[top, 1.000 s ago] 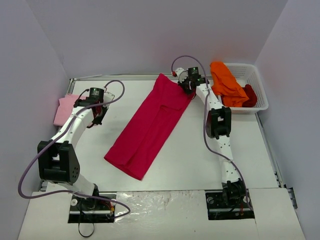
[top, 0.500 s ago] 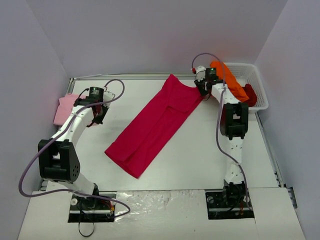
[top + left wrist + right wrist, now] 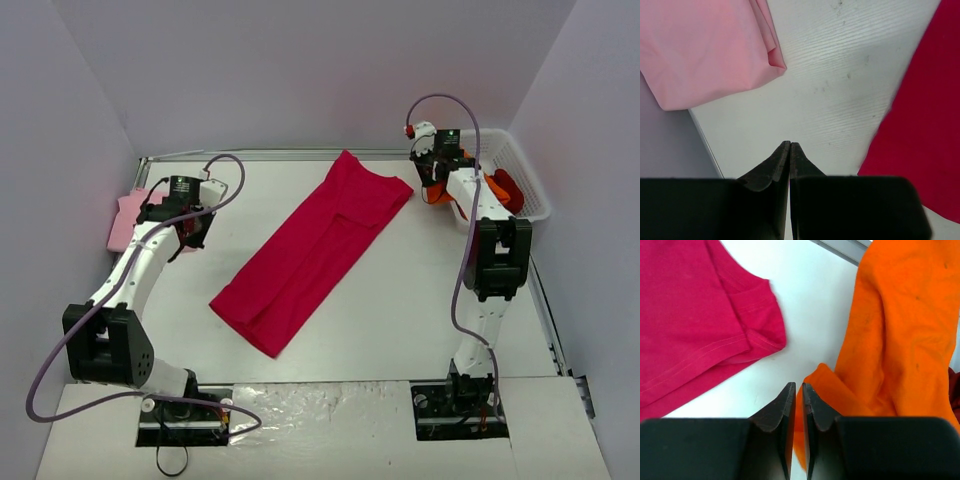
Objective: Fold and stack the t-shirts
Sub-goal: Rotate the tshirt 90 degrees
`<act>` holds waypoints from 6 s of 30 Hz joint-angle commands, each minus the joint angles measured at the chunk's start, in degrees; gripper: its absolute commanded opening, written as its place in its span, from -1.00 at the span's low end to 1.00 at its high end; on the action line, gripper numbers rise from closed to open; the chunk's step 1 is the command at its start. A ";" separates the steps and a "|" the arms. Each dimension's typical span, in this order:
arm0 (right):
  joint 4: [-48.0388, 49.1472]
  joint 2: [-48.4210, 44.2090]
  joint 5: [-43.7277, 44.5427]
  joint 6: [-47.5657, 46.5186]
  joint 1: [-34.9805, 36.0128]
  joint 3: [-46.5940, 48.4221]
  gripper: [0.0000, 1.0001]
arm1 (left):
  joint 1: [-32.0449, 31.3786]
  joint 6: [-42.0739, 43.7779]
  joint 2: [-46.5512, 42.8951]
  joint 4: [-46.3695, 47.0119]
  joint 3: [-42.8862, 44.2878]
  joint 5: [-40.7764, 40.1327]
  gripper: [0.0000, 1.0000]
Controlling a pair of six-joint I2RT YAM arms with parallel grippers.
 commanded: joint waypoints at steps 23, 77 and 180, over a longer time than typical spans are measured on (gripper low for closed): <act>-16.95 5.63 -10.41 -2.03 3.40 -3.68 -1.00 | -0.29 -0.72 -1.66 0.18 -0.36 2.04 -0.95; -21.95 -7.36 -8.90 -5.37 8.76 7.50 -1.00 | -0.73 -2.48 -2.53 1.41 0.08 -1.12 -0.95; -31.54 0.53 -8.82 -11.70 29.33 -19.50 -1.00 | 8.24 -5.21 -10.89 4.93 -7.13 9.60 -0.95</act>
